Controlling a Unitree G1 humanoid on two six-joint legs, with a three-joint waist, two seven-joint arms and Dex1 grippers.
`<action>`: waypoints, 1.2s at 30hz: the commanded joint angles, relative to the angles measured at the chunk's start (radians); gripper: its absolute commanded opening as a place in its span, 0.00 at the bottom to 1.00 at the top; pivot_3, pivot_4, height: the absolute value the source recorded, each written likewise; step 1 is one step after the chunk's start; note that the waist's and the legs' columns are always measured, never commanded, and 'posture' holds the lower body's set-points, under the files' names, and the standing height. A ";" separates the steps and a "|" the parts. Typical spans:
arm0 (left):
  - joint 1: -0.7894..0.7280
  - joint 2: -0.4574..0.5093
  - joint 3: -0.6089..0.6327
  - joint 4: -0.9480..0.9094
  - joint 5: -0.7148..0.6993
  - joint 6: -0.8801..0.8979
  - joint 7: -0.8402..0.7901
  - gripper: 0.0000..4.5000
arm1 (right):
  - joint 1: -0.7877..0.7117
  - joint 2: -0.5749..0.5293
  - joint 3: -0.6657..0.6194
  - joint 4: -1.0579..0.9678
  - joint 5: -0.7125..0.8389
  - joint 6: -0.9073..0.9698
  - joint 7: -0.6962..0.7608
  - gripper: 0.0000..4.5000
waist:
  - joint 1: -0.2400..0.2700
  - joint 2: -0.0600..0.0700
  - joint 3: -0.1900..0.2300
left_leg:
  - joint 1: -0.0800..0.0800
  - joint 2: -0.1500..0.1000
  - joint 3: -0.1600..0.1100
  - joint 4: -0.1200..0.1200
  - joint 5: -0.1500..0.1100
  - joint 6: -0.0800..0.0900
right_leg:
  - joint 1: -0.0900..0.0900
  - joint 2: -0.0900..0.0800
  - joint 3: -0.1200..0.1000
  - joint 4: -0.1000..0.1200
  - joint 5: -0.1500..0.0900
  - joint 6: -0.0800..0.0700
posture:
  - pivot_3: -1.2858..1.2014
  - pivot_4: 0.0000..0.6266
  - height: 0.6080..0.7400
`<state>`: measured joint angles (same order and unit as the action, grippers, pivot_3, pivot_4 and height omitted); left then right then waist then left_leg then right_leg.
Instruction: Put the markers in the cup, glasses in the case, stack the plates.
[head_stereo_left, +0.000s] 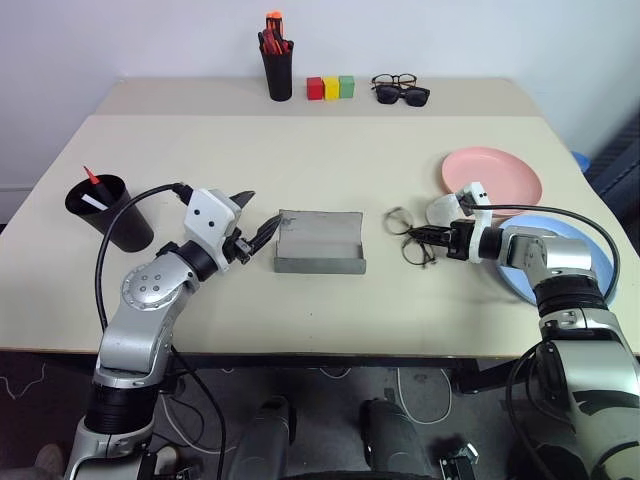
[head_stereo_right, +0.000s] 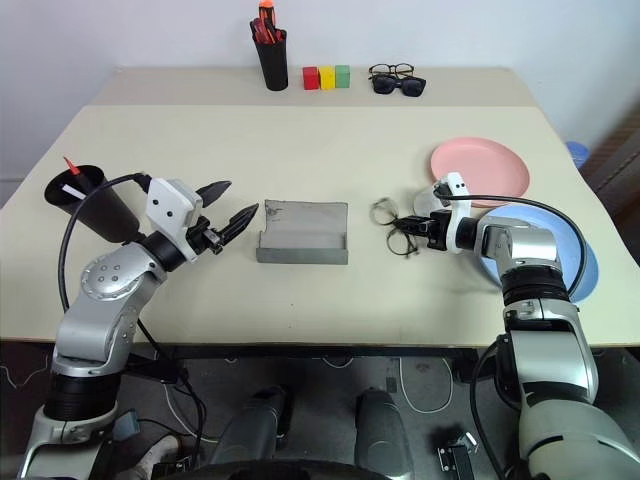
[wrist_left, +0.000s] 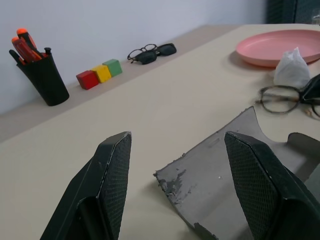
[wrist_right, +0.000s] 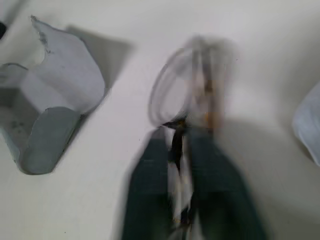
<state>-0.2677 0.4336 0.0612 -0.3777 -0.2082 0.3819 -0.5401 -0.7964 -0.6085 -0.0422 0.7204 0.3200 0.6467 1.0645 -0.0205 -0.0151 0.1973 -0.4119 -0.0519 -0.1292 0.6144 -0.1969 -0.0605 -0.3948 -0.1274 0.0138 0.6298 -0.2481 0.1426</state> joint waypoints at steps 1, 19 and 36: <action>-0.009 0.014 0.012 -0.025 -0.010 -0.013 0.002 0.67 | 0.001 -0.005 -0.006 -0.018 -0.011 -0.011 -0.009 0.02 | 0.001 0.000 0.000 | 0.001 0.000 0.000 0.000 0.000 0.000 | 0.001 0.000 0.000 0.000 0.000 0.000 | 0.52 0.24 1.00; 0.154 0.080 0.188 0.099 -0.114 -0.050 -0.060 0.67 | 0.028 0.121 0.000 -0.703 0.216 0.158 -0.062 0.02 | -0.019 0.001 0.001 | 0.001 0.007 0.001 -0.004 0.000 0.000 | -0.003 0.005 0.001 0.000 -0.001 -0.004 | 0.52 0.24 1.00; 0.186 0.089 0.213 0.019 -0.139 -0.048 -0.011 0.67 | 0.092 0.298 0.232 -0.531 -0.073 -0.411 -0.086 0.02 | -0.022 0.001 0.001 | 0.001 0.011 0.001 -0.005 0.000 -0.001 | -0.005 0.009 0.002 -0.001 0.001 -0.009 | 0.52 0.24 1.00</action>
<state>-0.0836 0.5198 0.2503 -0.3172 -0.3353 0.3386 -0.5609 -0.7048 -0.3018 0.1827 0.1934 0.2634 0.2765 0.9628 -0.0422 -0.0137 0.1981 -0.4111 -0.0407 -0.1278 0.6096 -0.1969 -0.0617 -0.3997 -0.1178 0.0155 0.6290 -0.2465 0.1331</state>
